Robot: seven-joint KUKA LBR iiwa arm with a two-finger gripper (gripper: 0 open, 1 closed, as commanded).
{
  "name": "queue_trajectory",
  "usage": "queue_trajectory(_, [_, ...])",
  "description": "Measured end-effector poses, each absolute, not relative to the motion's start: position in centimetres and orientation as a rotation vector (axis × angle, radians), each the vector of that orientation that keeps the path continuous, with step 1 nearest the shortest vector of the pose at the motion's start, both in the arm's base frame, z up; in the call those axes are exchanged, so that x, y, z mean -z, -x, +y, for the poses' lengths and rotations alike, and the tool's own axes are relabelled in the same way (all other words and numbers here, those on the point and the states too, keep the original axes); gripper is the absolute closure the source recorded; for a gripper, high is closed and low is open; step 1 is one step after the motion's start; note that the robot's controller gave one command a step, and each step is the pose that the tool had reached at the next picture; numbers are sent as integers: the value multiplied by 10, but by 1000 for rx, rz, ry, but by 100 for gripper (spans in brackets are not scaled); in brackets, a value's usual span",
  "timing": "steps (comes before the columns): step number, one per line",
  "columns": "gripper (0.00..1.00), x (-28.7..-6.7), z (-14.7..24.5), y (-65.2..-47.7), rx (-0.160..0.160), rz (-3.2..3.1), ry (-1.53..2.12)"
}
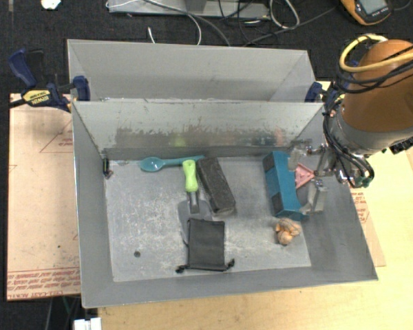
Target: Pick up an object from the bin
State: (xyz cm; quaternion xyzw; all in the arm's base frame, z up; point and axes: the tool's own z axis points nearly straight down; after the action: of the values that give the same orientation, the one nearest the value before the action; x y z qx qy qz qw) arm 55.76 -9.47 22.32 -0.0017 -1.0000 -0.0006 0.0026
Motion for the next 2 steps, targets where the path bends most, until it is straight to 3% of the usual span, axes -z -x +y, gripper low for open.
queue_trajectory(1, [0,-227,-94,-559,0,-3143,0])
queue_trajectory(2, [0,-158,-105,-540,-2,-3102,-539])
